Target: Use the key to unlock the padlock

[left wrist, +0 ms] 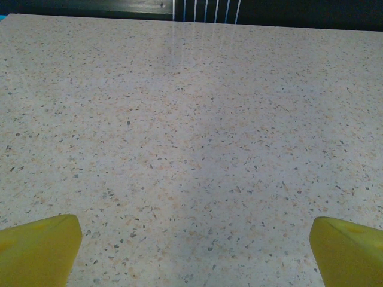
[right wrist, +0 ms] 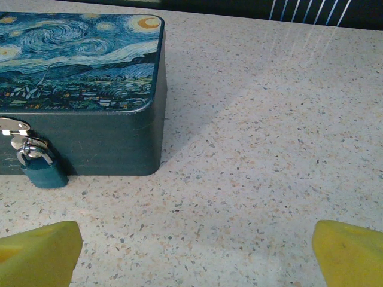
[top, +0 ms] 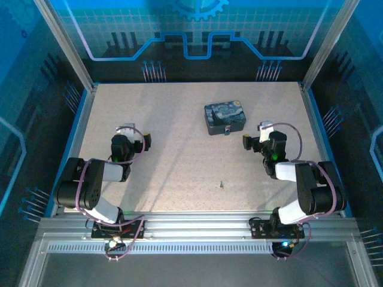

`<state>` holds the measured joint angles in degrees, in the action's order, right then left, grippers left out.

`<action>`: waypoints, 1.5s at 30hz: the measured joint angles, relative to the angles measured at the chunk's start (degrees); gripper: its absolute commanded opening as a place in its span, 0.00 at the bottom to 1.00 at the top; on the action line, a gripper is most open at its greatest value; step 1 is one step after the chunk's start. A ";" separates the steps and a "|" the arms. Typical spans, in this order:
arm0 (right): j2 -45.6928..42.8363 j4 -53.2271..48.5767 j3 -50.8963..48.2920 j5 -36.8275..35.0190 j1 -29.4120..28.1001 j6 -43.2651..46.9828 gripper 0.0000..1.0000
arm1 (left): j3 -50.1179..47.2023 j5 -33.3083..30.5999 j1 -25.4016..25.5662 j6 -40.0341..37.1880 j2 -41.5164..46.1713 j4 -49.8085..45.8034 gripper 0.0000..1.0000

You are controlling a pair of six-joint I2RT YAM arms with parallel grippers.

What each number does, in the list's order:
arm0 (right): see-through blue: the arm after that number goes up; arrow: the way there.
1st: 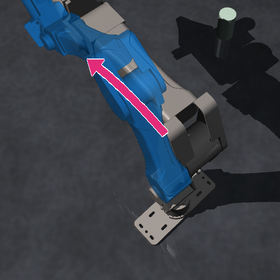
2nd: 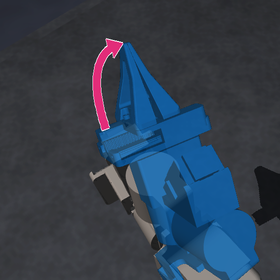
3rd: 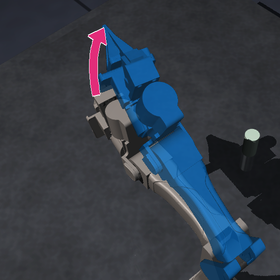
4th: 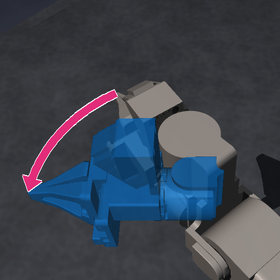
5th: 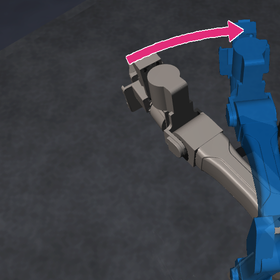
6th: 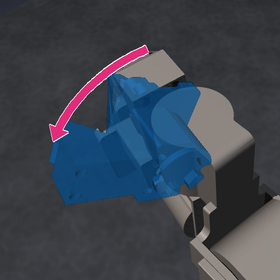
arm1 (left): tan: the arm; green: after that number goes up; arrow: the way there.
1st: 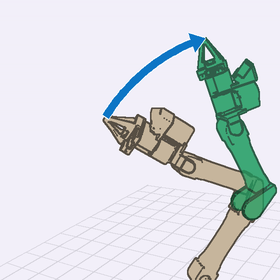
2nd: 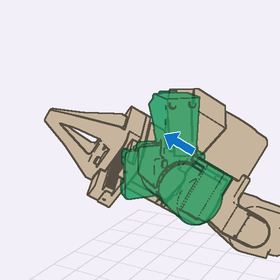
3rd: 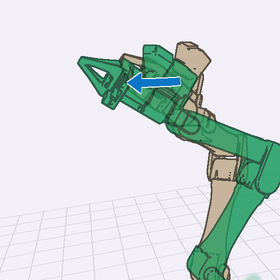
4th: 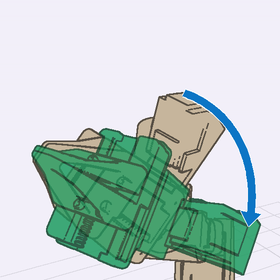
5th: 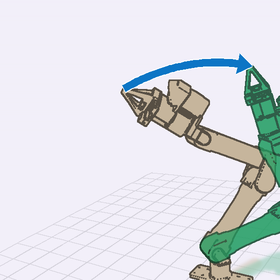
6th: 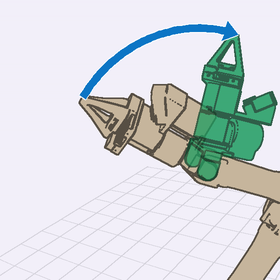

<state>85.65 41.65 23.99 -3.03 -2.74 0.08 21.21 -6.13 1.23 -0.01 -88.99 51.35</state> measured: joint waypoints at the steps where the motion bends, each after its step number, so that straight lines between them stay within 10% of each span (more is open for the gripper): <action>1: 0.00 0.00 0.00 0.00 0.02 0.00 1.00 | 0.00 0.00 0.00 0.00 0.00 0.00 0.99; 16: -5.07 -3.98 0.02 -0.24 0.09 -0.52 1.00 | -3.06 -0.96 0.00 0.04 6.23 0.15 0.99; 27: -12.35 -21.46 9.09 7.61 4.90 -9.14 1.00 | 12.87 0.66 0.37 14.12 22.25 -26.84 0.99; 45: 20.65 -32.72 39.67 28.15 8.13 -25.40 1.00 | 50.12 18.12 22.56 37.29 -22.21 -37.62 0.98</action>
<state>106.30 8.93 63.66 25.12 5.39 -25.32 71.33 11.99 23.79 37.28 -111.20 13.74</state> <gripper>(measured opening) 0.998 0.986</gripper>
